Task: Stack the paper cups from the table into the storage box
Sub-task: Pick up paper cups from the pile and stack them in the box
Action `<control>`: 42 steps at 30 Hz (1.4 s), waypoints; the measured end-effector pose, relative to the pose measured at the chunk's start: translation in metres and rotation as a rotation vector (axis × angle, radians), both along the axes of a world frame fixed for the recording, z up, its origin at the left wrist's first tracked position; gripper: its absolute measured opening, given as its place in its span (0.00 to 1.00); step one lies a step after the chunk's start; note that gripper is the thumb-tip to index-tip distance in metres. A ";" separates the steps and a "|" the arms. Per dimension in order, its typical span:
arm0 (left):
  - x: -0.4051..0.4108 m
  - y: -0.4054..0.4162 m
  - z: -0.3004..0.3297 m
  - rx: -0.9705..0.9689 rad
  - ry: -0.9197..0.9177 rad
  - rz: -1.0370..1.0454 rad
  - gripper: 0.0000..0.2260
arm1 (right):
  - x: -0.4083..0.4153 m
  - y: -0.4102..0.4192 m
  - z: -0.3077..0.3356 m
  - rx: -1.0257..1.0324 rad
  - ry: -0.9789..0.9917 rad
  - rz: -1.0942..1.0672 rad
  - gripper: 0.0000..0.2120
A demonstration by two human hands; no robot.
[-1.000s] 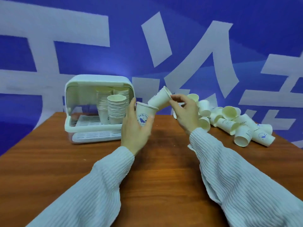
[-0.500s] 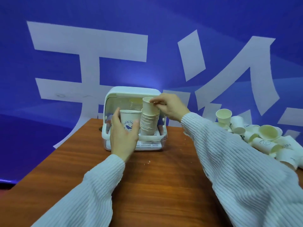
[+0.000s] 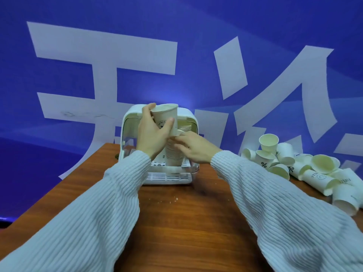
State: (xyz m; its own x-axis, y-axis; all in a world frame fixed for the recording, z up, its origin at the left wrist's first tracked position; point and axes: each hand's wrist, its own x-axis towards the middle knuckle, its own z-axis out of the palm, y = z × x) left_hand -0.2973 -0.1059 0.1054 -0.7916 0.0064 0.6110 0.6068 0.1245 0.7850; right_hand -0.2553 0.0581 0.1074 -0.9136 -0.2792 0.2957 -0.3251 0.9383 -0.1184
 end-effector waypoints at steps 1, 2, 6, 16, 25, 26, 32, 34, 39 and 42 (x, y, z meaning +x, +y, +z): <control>-0.005 0.004 0.002 -0.050 0.008 -0.011 0.27 | -0.001 0.000 -0.006 0.009 0.064 -0.012 0.20; -0.009 0.008 0.003 -0.088 0.019 -0.013 0.26 | -0.002 0.001 -0.013 0.019 0.153 -0.039 0.20; -0.018 0.013 0.008 -0.181 0.036 -0.015 0.26 | 0.002 0.008 -0.036 -0.195 0.378 -0.082 0.13; -0.020 0.005 0.004 -0.407 0.142 -0.021 0.28 | 0.006 0.005 -0.039 -0.369 0.458 -0.090 0.06; -0.013 0.000 -0.035 -0.679 -0.018 -0.025 0.37 | 0.010 0.000 -0.044 -0.571 0.399 -0.122 0.09; -0.010 0.000 -0.041 -0.654 -0.038 -0.036 0.38 | 0.012 -0.002 -0.045 -0.615 0.386 -0.133 0.11; -0.003 -0.001 -0.060 -0.505 -0.072 0.028 0.36 | 0.015 -0.013 -0.046 -0.710 0.322 -0.131 0.20; -0.007 -0.008 -0.056 -0.466 -0.111 0.190 0.35 | 0.015 -0.014 -0.048 -0.687 0.315 -0.117 0.20; -0.033 -0.029 -0.048 -0.583 -0.217 0.392 0.34 | 0.017 -0.018 -0.057 -0.612 0.289 -0.099 0.19; -0.046 -0.031 -0.047 -0.703 -0.212 0.450 0.35 | 0.021 -0.017 -0.065 -0.534 0.264 -0.068 0.20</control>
